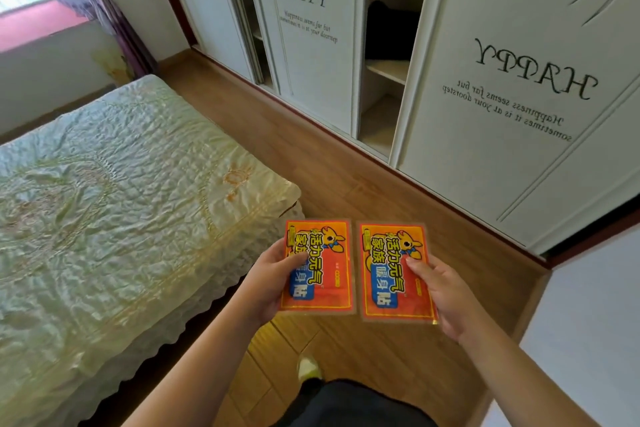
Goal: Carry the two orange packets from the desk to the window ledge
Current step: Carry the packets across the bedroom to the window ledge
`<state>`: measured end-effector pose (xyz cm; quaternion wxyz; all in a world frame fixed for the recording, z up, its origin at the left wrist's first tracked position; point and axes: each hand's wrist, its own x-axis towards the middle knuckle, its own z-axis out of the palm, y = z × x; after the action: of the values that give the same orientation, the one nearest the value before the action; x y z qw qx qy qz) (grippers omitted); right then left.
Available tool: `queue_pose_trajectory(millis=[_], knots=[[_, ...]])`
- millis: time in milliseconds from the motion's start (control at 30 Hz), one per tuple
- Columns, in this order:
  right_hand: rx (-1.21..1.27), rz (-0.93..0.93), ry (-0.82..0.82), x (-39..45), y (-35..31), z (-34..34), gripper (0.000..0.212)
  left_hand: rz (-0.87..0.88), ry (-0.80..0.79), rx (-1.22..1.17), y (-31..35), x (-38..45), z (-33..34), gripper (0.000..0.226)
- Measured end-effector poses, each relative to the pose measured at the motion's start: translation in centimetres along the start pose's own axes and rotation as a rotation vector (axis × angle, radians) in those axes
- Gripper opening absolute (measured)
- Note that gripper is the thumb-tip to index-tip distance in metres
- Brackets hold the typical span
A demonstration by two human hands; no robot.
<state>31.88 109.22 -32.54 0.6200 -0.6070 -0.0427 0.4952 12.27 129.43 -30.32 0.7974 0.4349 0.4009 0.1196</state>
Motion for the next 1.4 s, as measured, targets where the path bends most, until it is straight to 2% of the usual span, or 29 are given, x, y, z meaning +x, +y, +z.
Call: queue_pose_trajectory(millis=[433, 700, 933, 1133, 1400], knots=[[-0.106, -0.086, 0.037, 14.4, -9.9, 5.2, 0.022, -0.010, -0.034, -0.029, 10.1, 13.5, -1.9, 0.017], [-0.126, -0.066, 0.038, 20.9, -13.3, 6.6, 0.020, -0.035, -0.031, -0.033, 14.5, 20.5, -1.8, 0.019], [-0.134, -0.053, 0.029, 28.8, -17.4, 4.6, 0.021, -0.066, 0.005, -0.006, 17.0, 28.6, 1.2, 0.021], [-0.138, -0.040, 0.004, 36.1, -23.8, 1.0, 0.021, -0.066, 0.067, -0.039, 20.5, 35.6, 4.9, 0.024], [-0.173, -0.044, -0.081, 42.7, -30.0, 0.0, 0.021, -0.004, 0.127, -0.058, 24.4, 41.0, 7.8, 0.022]])
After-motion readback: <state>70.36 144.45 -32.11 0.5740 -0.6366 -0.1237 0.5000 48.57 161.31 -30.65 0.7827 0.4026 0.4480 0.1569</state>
